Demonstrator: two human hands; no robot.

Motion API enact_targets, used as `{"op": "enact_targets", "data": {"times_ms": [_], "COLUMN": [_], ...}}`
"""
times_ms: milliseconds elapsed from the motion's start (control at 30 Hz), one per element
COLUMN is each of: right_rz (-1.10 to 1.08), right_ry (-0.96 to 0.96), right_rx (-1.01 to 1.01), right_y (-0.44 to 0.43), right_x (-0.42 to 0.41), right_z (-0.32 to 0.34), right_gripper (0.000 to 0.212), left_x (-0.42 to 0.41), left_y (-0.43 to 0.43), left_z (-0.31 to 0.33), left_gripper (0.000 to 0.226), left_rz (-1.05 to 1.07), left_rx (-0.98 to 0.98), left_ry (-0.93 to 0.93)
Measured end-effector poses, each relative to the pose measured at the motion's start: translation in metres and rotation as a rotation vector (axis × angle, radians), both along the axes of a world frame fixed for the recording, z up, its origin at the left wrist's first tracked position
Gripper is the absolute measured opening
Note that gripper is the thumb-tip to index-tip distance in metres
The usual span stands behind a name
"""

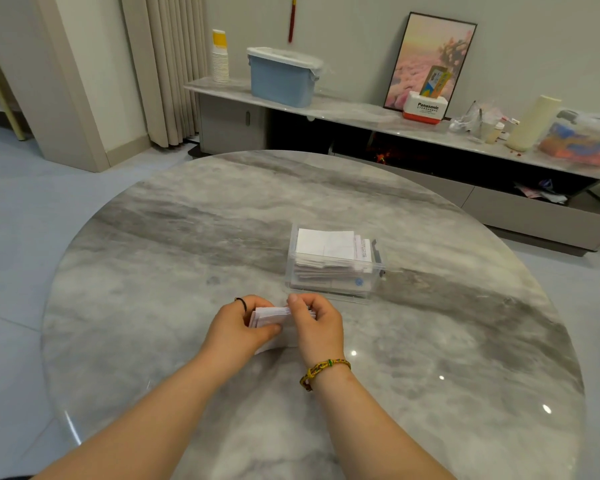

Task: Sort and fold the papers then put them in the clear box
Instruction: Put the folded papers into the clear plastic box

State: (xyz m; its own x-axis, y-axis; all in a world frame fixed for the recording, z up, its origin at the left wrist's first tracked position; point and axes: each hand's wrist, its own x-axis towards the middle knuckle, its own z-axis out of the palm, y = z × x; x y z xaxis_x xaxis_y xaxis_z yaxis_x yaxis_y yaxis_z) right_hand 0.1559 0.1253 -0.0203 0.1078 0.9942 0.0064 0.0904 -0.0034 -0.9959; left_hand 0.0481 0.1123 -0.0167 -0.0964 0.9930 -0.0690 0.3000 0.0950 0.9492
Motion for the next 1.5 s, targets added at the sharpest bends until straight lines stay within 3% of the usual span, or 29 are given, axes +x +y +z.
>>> {"op": "enact_targets", "data": {"times_ms": [100, 267, 367, 467, 500, 700, 900, 1000, 1167, 1233, 1300, 1400, 1500], "right_rz": [-0.004, -0.015, 0.016, 0.05, 0.063, 0.165, 0.095, -0.018, -0.13, -0.085, -0.05, -0.028, -0.032], "right_ry": [0.046, 0.103, 0.078, 0.086, 0.092, 0.075, -0.123, -0.21, -0.494, -0.612, -0.733, -0.895, -0.966], "right_rx": [-0.014, -0.026, -0.028, -0.07, -0.089, -0.153, -0.121, -0.047, 0.048, -0.007, -0.06, -0.15, -0.209], "right_y": [0.001, 0.003, 0.004, 0.004, 0.004, 0.008, 0.016, 0.034, 0.074, 0.089, 0.103, 0.114, 0.119], "right_x": [-0.002, -0.005, -0.004, 0.002, 0.004, 0.016, 0.03, 0.044, 0.059, 0.057, 0.054, 0.048, 0.046], "right_z": [-0.002, 0.0, -0.001, -0.004, -0.002, 0.005, 0.025, 0.051, 0.083, 0.085, 0.08, 0.07, 0.061], "right_gripper": [0.027, 0.026, 0.025, 0.011, 0.005, 0.018, 0.016, 0.017, 0.023, 0.025, 0.029, 0.034, 0.039], "left_x": [0.002, 0.01, 0.01, 0.006, 0.005, -0.002, 0.002, -0.004, -0.012, -0.01, -0.011, -0.012, -0.014], "left_y": [0.004, 0.008, 0.009, 0.01, 0.01, 0.011, 0.012, 0.016, 0.017, 0.015, 0.015, 0.019, 0.019], "left_z": [-0.004, -0.006, -0.007, -0.008, -0.006, 0.002, 0.007, 0.0, -0.027, -0.034, -0.036, -0.04, -0.043], "left_gripper": [0.033, 0.035, 0.024, 0.026, 0.025, 0.02, 0.015, 0.023, 0.044, 0.063, 0.076, 0.05, 0.043], "left_rz": [0.036, -0.004, -0.046, -0.075, -0.07, -0.01, 0.037, 0.06, -0.039, -0.113, -0.119, -0.109, -0.133], "left_rx": [0.0, 0.031, 0.011, -0.027, -0.038, -0.086, -0.079, -0.02, 0.108, 0.115, 0.124, 0.234, 0.238], "left_ry": [-0.087, -0.034, -0.014, 0.005, -0.009, -0.266, -0.356, -0.124, 0.622, 0.814, 0.865, 0.961, 1.035]}}
